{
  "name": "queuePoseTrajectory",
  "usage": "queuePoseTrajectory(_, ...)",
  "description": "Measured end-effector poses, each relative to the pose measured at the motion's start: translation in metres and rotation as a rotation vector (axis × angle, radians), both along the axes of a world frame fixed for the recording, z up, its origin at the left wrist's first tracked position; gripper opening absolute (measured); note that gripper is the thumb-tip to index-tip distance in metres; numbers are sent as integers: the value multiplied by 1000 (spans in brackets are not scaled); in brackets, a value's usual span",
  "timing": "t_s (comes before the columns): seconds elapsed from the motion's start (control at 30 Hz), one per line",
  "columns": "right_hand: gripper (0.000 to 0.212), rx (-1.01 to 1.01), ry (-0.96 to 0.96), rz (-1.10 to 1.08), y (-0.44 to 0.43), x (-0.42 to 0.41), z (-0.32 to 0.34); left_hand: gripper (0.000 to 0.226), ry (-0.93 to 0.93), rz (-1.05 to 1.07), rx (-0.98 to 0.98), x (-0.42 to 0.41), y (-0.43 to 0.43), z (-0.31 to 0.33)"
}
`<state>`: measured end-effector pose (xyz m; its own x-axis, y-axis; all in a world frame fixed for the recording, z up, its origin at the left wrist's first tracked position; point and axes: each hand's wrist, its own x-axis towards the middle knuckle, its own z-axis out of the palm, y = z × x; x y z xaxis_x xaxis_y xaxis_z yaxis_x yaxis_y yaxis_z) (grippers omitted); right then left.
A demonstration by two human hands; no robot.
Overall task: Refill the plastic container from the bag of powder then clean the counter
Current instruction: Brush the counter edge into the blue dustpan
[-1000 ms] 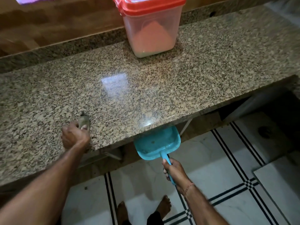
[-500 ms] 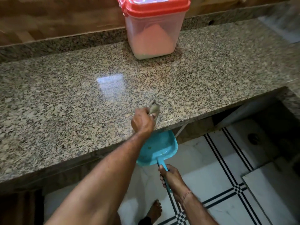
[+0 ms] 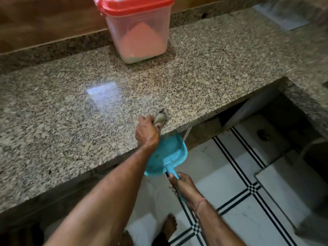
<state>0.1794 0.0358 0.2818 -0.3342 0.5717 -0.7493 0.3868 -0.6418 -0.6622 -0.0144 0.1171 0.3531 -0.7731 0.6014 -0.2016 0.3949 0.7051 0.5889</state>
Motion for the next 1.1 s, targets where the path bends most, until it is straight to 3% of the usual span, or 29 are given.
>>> queuePoseTrajectory(0.17, 19, 19, 4, -22, 17, 10, 12, 14, -52, 159, 135, -68, 3, 16)
queuePoseTrajectory(0.33, 15, 37, 36, -24, 28, 0, 18, 23, 47, 345, -73, -122, -26, 27)
queuePoseTrajectory(0.47, 12, 25, 3, -19, 35, -13, 14, 15, -117, -47, 92, -62, -7, 18)
queuePoseTrajectory(0.53, 12, 30, -41, 6, 38, -12, 14, 12, -148, -105, 140, -47, 10, 19)
queuePoseTrajectory(0.67, 10, 13, -77, 34, 48, -11, 12, 26, -98, 181, 171, -129, 33, 24)
queuePoseTrajectory(0.8, 17, -30, -117, 6, 62, -20, 10, 48, 68, 326, 4, -208, 50, 5)
queuePoseTrajectory(0.87, 17, -35, -117, -16, 68, -29, 10, 47, 22, 234, 60, -193, 67, -1)
queuePoseTrajectory(1.0, 8, -26, -95, -35, 78, -44, 7, 34, -99, -328, 169, -118, 105, -2)
queuePoseTrajectory(1.03, 7, -24, -91, -28, 79, -46, 7, 28, -110, -394, 165, -114, 113, -6)
queuePoseTrajectory(1.1, 7, -25, -84, -23, 85, -47, 8, 27, -120, -310, 216, -134, 128, -5)
